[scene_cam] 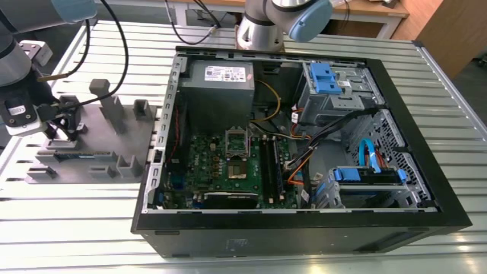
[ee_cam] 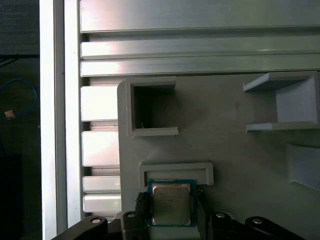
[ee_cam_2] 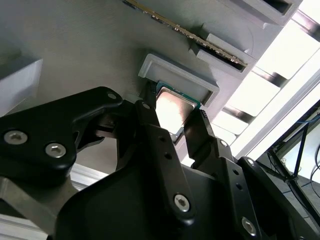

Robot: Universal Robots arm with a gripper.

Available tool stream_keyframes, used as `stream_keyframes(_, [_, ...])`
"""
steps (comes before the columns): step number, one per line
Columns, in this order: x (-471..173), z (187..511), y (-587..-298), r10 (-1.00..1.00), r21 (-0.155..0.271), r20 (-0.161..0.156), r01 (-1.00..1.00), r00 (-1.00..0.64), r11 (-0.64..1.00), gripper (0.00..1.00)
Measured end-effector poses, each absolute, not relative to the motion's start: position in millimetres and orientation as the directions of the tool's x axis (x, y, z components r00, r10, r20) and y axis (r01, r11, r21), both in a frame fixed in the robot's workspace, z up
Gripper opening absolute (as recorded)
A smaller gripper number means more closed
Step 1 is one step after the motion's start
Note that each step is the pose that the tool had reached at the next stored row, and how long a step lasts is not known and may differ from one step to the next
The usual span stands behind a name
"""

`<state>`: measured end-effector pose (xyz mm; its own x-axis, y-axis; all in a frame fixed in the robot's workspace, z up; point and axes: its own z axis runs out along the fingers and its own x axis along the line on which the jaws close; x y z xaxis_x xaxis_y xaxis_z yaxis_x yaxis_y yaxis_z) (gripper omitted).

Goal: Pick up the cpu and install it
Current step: 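Pick up the cpu and move it towards the insertion slot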

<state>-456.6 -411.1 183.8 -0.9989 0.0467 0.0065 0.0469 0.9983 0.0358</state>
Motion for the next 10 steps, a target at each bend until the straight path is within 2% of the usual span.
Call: stream_keyframes(10, [-456.8, 183.8, -411.1, 0.037, 0.036, 0.007, 0.038, -0.999, 0.999, 0.47])
